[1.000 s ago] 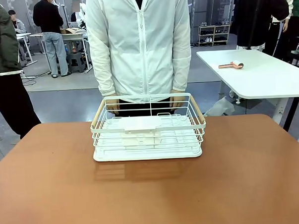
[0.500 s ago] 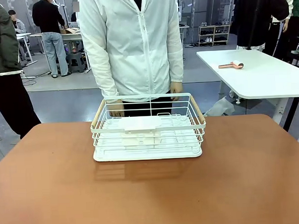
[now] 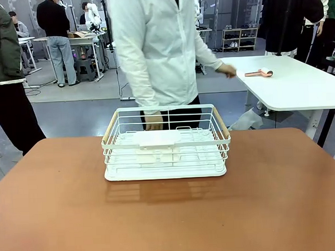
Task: Clean the table.
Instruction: Pick up the Lint Roller when the human hands it over.
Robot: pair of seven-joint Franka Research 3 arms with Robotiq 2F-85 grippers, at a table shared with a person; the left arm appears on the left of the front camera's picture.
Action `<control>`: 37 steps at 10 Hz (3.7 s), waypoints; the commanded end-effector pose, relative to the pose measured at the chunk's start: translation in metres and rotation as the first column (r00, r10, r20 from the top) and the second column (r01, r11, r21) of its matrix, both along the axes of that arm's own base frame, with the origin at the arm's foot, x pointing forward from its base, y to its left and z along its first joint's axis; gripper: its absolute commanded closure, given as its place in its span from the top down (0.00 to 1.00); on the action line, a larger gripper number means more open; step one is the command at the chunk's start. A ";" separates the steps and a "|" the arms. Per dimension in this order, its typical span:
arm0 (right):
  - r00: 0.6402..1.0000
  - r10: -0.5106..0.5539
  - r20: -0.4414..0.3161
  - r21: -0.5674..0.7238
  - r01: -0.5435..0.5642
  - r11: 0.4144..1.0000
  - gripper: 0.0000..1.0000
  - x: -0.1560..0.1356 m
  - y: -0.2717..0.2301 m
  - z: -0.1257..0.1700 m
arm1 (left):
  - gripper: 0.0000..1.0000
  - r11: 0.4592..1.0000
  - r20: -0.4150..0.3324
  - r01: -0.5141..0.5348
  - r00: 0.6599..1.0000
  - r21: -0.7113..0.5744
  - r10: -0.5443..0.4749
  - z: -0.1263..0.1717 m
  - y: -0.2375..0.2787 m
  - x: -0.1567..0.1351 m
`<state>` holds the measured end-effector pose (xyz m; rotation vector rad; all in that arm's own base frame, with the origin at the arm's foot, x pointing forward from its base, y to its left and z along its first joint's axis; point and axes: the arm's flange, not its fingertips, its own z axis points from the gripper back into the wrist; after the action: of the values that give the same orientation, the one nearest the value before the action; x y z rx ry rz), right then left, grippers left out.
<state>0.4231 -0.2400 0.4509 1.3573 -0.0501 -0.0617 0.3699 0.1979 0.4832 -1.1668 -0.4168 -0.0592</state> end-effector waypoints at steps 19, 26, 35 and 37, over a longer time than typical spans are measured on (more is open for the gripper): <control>1.000 0.000 0.002 0.000 0.000 1.000 1.00 -0.001 0.001 0.001 | 1.00 1.000 0.002 -0.006 1.000 -0.002 0.006 0.000 0.003 -0.001; 1.000 0.000 0.002 0.000 0.000 1.000 1.00 -0.001 0.001 0.001 | 1.00 1.000 0.002 -0.006 1.000 -0.002 0.006 0.000 0.003 -0.001; 1.000 0.000 0.002 0.000 0.000 1.000 1.00 -0.001 0.001 0.001 | 1.00 1.000 0.002 -0.006 1.000 -0.002 0.006 0.000 0.003 -0.001; 1.000 0.000 0.002 0.000 0.000 1.000 1.00 -0.001 0.001 0.001 | 1.00 1.000 0.002 -0.006 1.000 -0.002 0.006 0.000 0.003 -0.001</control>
<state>0.4231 -0.2400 0.4509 1.3573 -0.0501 -0.0617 0.3698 0.1980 0.4832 -1.1668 -0.4167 -0.0589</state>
